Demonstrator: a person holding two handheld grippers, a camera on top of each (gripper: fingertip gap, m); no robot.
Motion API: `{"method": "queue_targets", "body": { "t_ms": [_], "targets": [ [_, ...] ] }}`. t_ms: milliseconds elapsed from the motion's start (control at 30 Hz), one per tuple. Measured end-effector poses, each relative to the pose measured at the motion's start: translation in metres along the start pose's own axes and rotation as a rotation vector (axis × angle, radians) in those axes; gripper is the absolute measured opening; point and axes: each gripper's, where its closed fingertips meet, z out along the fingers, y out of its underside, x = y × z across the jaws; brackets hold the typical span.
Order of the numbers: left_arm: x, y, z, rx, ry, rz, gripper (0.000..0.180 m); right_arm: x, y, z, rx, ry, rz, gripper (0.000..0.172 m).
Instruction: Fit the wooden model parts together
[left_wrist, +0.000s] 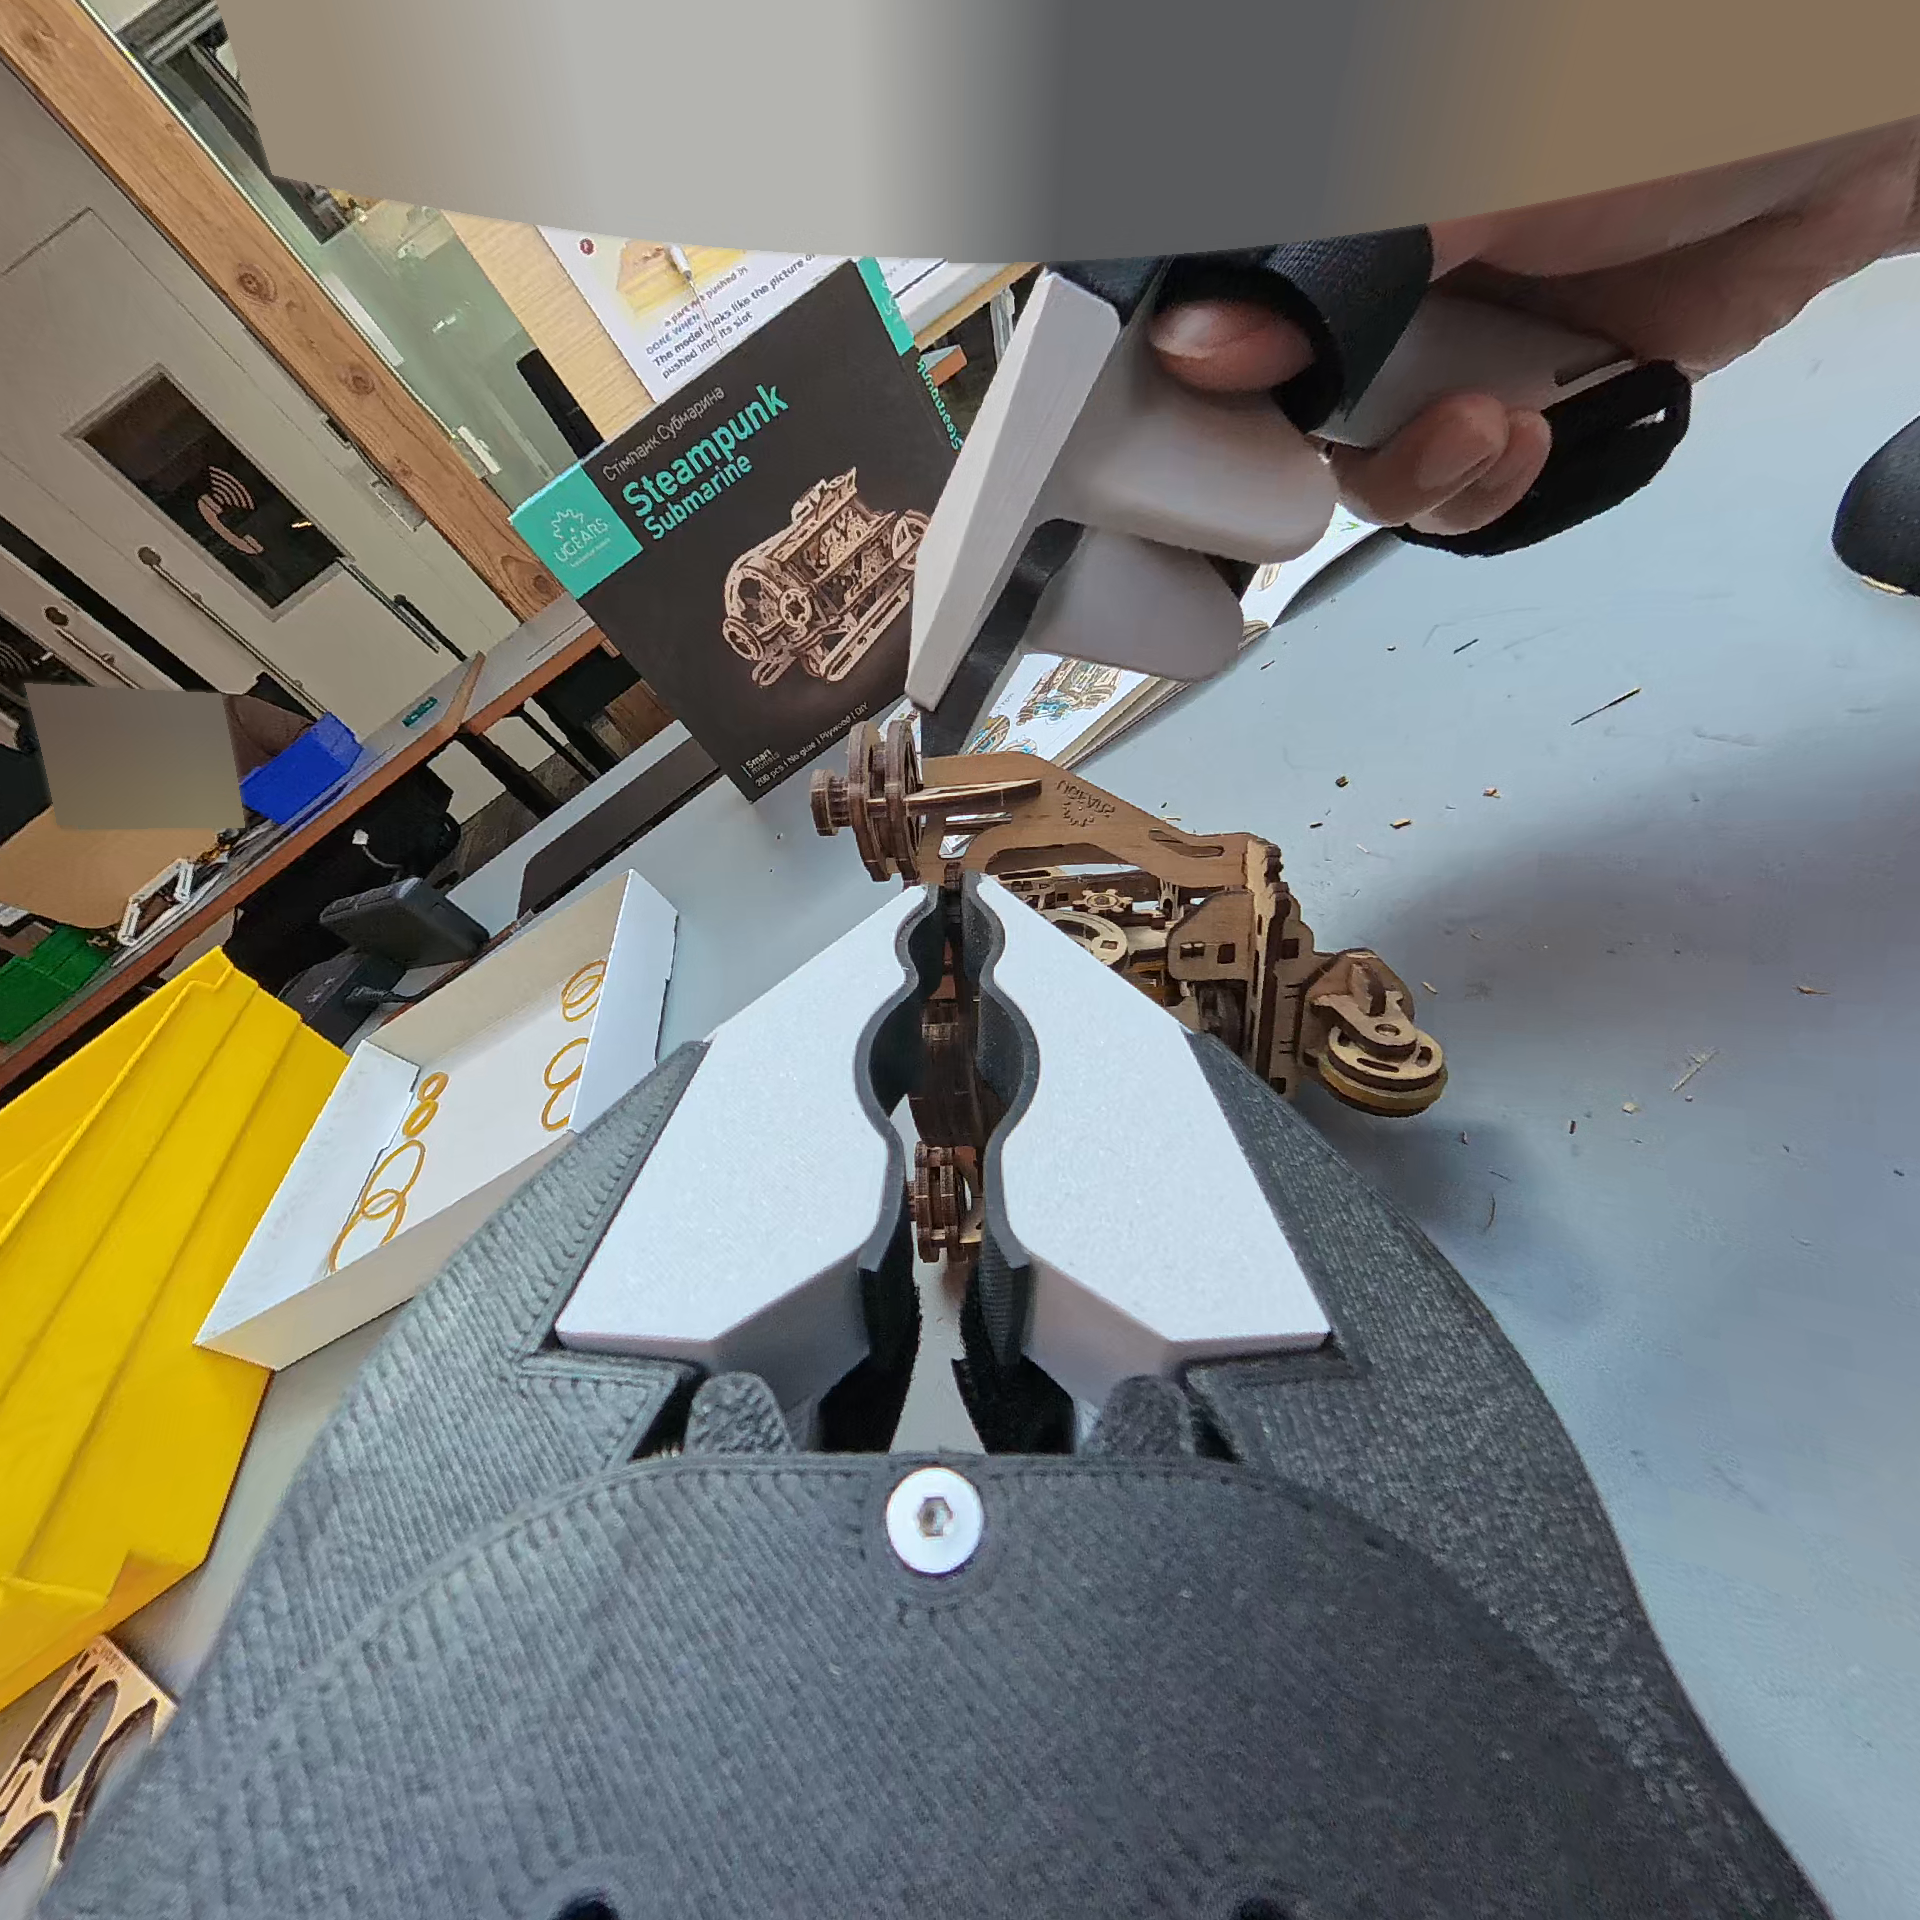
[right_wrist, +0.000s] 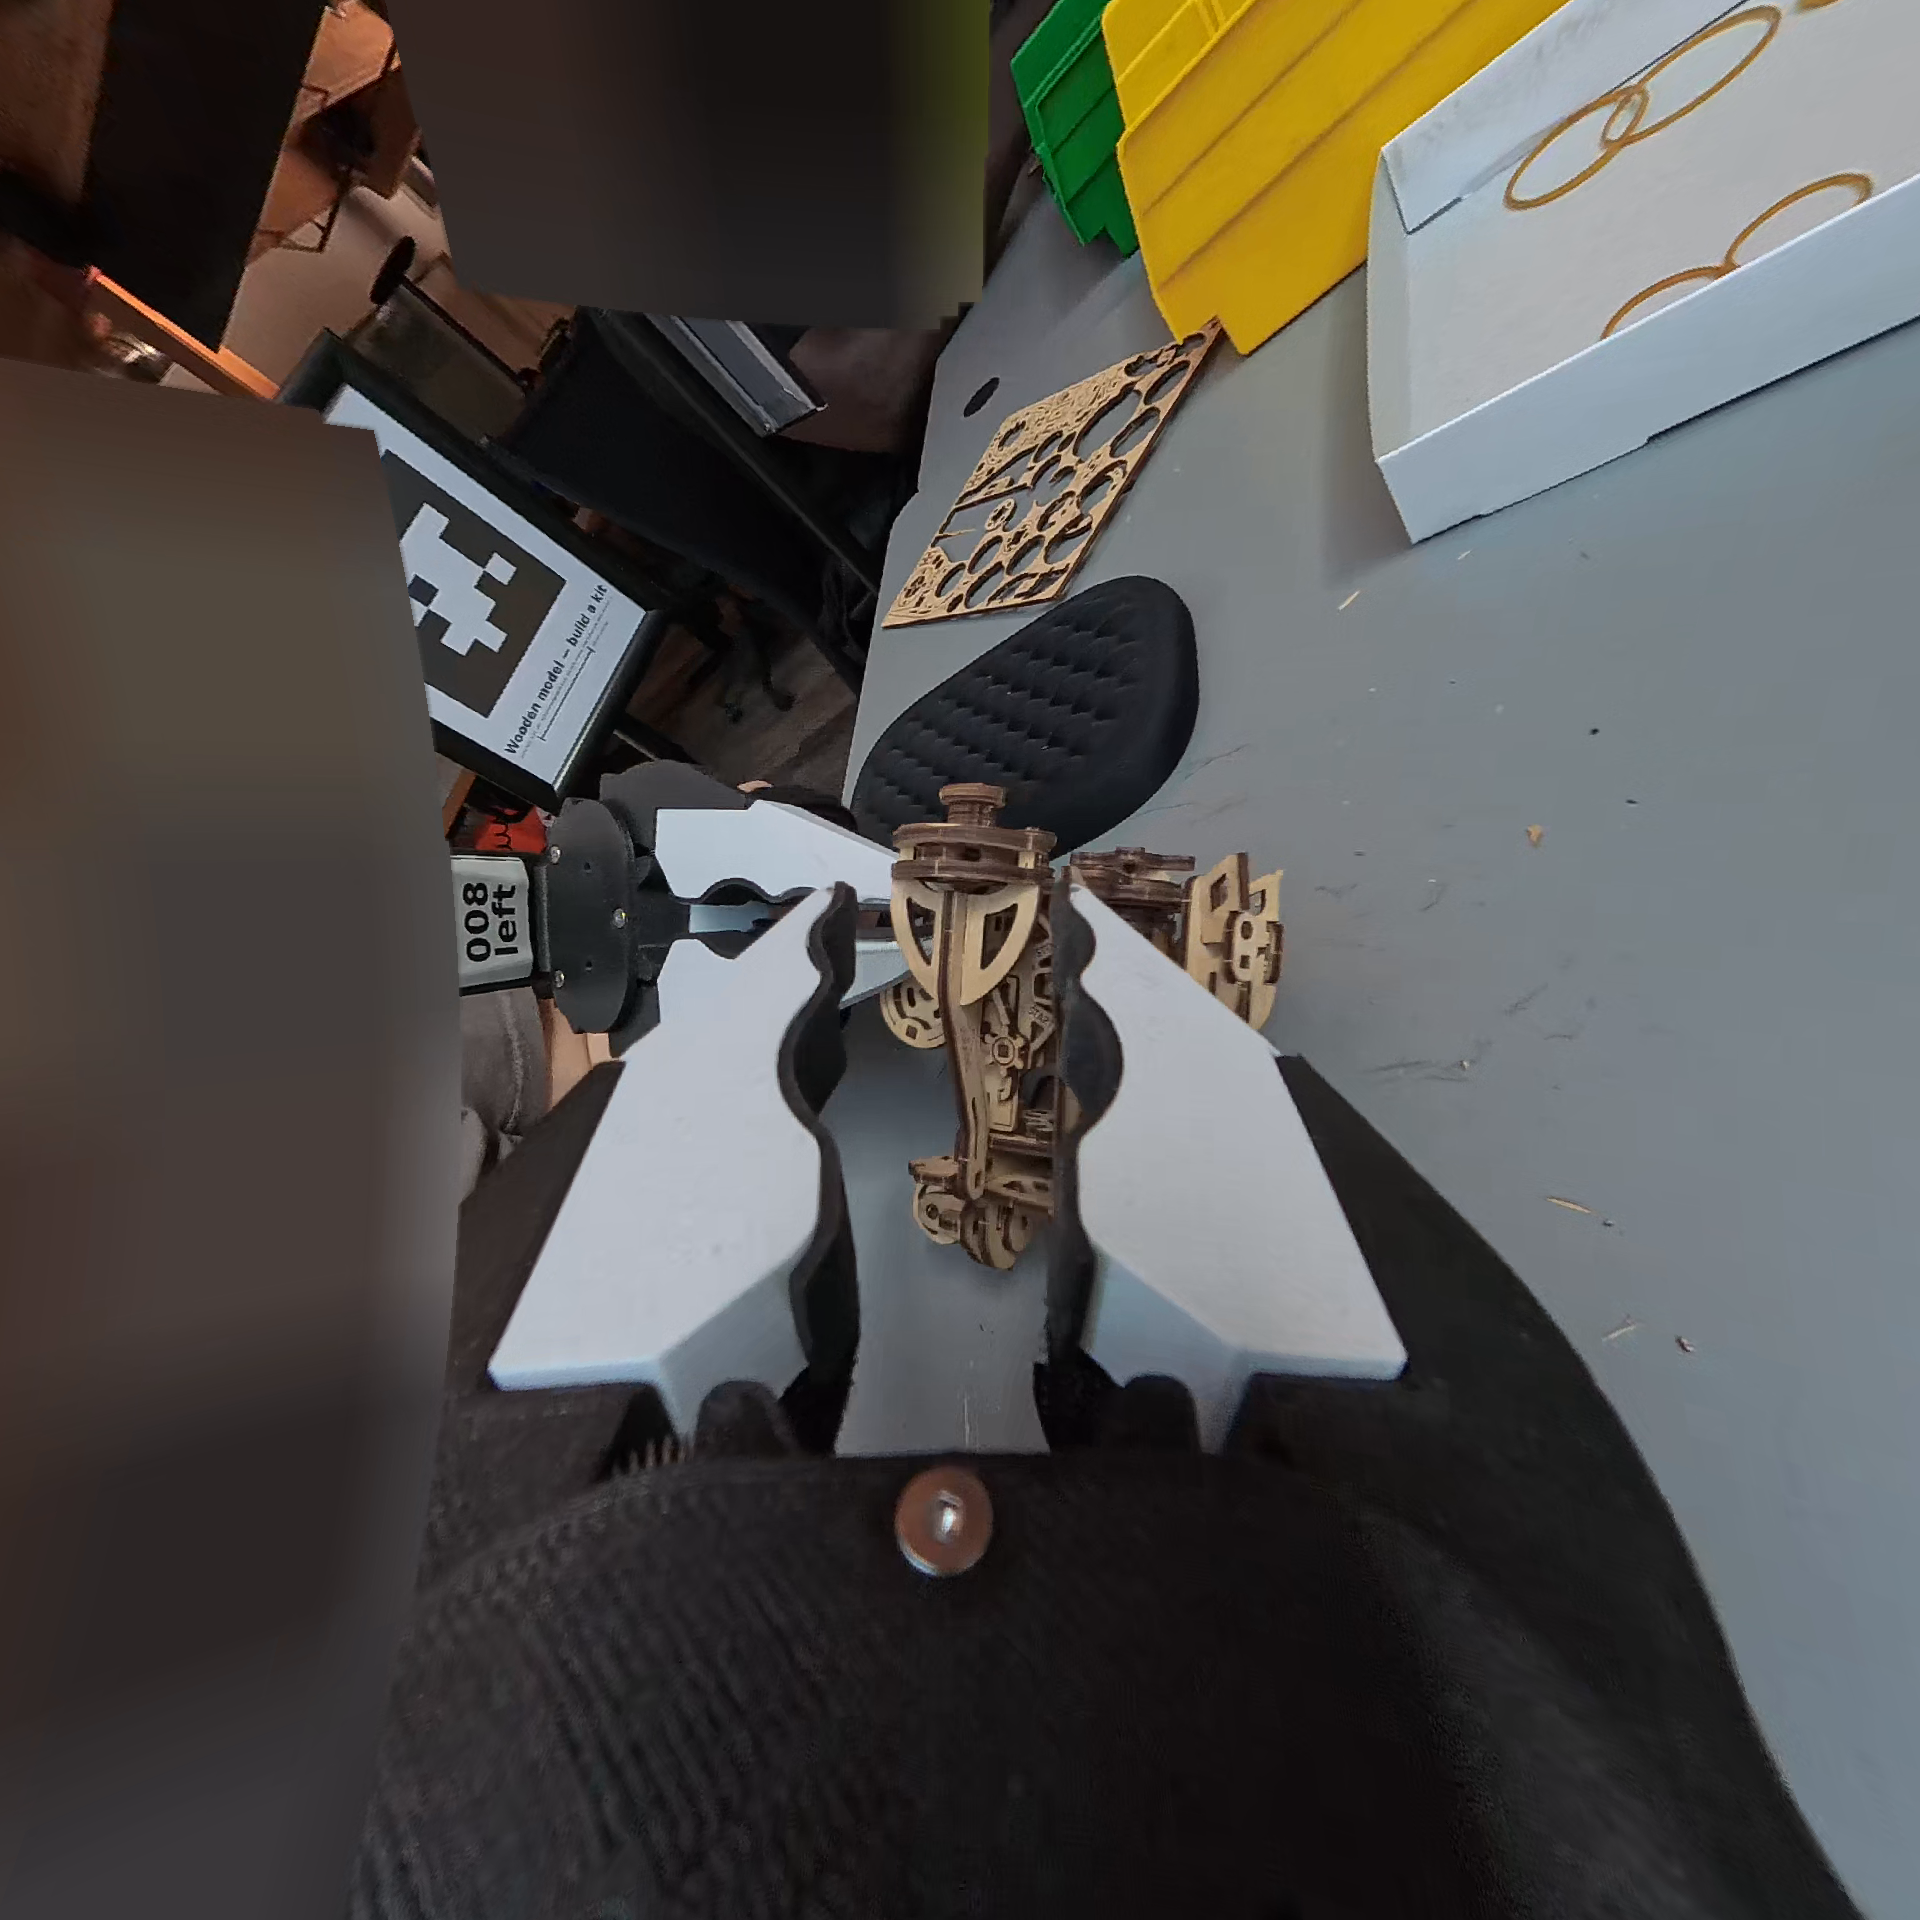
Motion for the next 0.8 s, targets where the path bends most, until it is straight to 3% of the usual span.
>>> {"method": "queue_targets", "body": {
  "t_ms": [167,233,267,400,467,600,700,800],
  "targets": [
    [0.0,-0.001,0.001,0.001,0.002,-0.002,0.0,0.007,-0.006,-0.005,0.033,0.042,-0.003,0.044],
    [0.0,0.0,0.001,-0.002,0.002,-0.002,0.001,-0.006,-0.001,-0.001,0.004,-0.034,0.023,0.043],
    [0.0,0.0,0.001,-0.002,0.003,-0.003,0.0,-0.01,0.003,0.002,-0.022,-0.052,0.039,0.053],
    [0.0,-0.001,0.001,-0.002,0.004,0.0,0.001,0.008,-0.002,-0.001,0.012,0.09,-0.03,0.045],
    [0.001,-0.001,0.001,-0.002,0.004,0.001,0.001,-0.006,0.004,0.002,-0.033,0.013,-0.01,0.046],
    [0.001,-0.002,0.002,-0.002,0.005,0.004,0.0,0.003,-0.006,-0.002,0.03,0.088,-0.03,0.041],
    [0.001,-0.002,0.002,0.0,0.004,0.007,0.0,-0.007,0.007,0.002,-0.05,-0.013,0.042,0.045],
    [0.001,-0.002,0.002,0.0,0.002,0.007,0.0,0.002,0.001,0.0,0.01,0.004,0.088,0.04]
  ]
}}
